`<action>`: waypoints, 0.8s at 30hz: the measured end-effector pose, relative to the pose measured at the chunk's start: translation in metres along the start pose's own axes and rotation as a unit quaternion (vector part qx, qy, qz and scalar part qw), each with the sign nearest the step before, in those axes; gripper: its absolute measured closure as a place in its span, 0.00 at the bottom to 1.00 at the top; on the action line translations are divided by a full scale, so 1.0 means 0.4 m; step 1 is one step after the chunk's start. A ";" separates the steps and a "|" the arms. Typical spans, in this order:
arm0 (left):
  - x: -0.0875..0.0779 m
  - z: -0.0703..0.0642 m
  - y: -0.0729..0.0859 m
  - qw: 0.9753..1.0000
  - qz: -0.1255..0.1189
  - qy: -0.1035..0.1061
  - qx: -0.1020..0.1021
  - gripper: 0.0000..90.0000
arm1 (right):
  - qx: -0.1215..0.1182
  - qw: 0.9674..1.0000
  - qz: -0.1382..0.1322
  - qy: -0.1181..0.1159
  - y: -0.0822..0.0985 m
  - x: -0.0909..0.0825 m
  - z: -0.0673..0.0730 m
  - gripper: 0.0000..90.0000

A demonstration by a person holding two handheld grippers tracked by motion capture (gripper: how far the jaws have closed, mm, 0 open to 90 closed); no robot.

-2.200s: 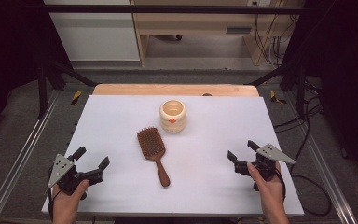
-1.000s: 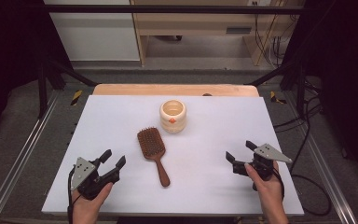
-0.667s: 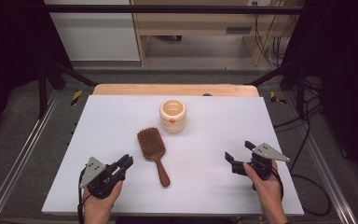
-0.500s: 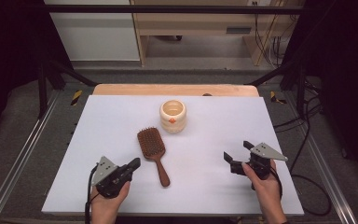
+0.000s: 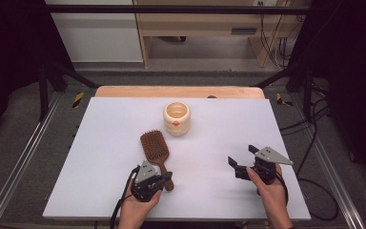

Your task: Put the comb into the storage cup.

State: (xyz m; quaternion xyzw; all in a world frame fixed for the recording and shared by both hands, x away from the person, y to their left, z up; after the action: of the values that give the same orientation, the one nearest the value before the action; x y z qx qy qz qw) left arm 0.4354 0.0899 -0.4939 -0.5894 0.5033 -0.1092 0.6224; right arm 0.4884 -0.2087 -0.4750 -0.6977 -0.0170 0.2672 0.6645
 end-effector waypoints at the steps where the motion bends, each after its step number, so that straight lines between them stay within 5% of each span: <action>1: 0.005 -0.002 0.007 1.000 0.007 0.002 0.000 1.00 | 0.000 1.000 -0.001 -0.001 -0.002 0.000 0.001 0.09; 7: 0.033 -0.009 0.020 0.999 0.037 0.002 0.007 1.00 | -0.005 1.000 0.001 -0.001 0.000 0.003 0.005 0.09; 24: 0.056 0.003 0.032 0.998 0.061 -0.001 -0.005 1.00 | -0.011 1.000 0.005 -0.008 0.002 0.006 0.012 0.08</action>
State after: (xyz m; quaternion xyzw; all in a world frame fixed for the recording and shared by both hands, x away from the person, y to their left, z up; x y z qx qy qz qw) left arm 0.4409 0.0778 -0.5160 -0.5605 0.5382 -0.0677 0.6258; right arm 0.4883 -0.2036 -0.4766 -0.7031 -0.0219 0.2764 0.6548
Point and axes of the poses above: each handheld gripper's, and its own axes: x roughly forward along the jaws, y roughly out of its underside, z roughly to its left, the point moved 6 cm from there along x, roughly forward along the jaws, and after that the axes turned 7 degrees about y, right-handed, at the moved point
